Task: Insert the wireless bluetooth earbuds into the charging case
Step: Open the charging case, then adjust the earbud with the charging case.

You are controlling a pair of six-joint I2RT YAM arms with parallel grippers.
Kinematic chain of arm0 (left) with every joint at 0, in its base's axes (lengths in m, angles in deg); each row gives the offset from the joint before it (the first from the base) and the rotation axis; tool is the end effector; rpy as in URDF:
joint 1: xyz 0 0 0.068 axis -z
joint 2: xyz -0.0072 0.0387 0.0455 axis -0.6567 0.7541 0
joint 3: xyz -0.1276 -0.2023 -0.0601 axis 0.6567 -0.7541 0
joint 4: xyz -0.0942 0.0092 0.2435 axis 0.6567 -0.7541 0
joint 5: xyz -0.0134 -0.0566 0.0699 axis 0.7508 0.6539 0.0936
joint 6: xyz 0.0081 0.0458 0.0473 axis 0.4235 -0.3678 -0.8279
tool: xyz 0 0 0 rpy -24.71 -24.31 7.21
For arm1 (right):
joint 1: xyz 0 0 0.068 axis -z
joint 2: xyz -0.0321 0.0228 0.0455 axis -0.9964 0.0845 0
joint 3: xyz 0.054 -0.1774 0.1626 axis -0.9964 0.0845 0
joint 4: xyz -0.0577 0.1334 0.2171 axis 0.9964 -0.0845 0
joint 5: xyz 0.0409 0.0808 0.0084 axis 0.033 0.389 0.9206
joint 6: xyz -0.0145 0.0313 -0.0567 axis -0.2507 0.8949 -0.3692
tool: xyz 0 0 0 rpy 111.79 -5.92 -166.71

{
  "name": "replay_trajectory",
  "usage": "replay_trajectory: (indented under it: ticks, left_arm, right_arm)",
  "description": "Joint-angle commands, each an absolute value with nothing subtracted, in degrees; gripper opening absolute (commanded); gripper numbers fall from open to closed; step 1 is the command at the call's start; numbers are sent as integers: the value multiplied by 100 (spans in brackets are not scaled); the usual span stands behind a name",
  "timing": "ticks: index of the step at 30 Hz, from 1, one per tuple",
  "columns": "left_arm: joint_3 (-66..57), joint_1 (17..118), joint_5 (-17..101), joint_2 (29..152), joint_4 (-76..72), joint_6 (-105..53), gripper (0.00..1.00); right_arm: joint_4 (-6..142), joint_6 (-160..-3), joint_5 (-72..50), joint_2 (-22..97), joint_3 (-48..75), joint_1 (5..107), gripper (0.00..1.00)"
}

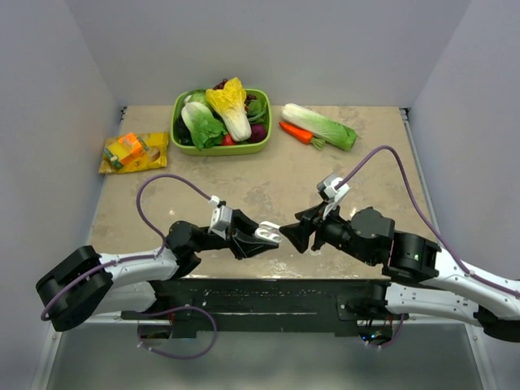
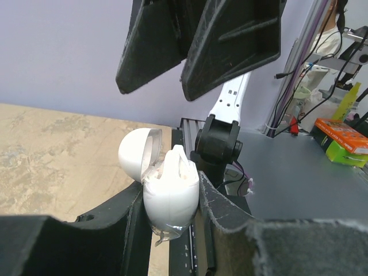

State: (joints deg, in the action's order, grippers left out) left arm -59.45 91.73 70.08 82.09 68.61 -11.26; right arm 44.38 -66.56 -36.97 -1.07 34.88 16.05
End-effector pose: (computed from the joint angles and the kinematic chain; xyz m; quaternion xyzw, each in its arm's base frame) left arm 0.1273 -0.2044 0.2264 0.3647 0.4618 -0.6274 0.5099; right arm 0.0841 0.1746 0.3553 -0.2182 0.7448 0.3563 0.5204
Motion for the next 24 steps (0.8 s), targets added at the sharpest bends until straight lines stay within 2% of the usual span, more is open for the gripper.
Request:
replay_trajectory:
  ticks: [1,6,24]
  left_arm:
    - [-5944,9176,6908,8062,10314,-1335,0]
    - [-5900,9176,6890,8026,10234,-1379,0]
    - [-5953,9176,6978,8026,10366,-1274,0]
  right_arm:
    - [4609,-6760,-3297,-82,3649,1581,62]
    - [4653,-6760,-2989,32,3772,1590,62]
    - [4583,-6602,-3393,-82,3834,1590,62]
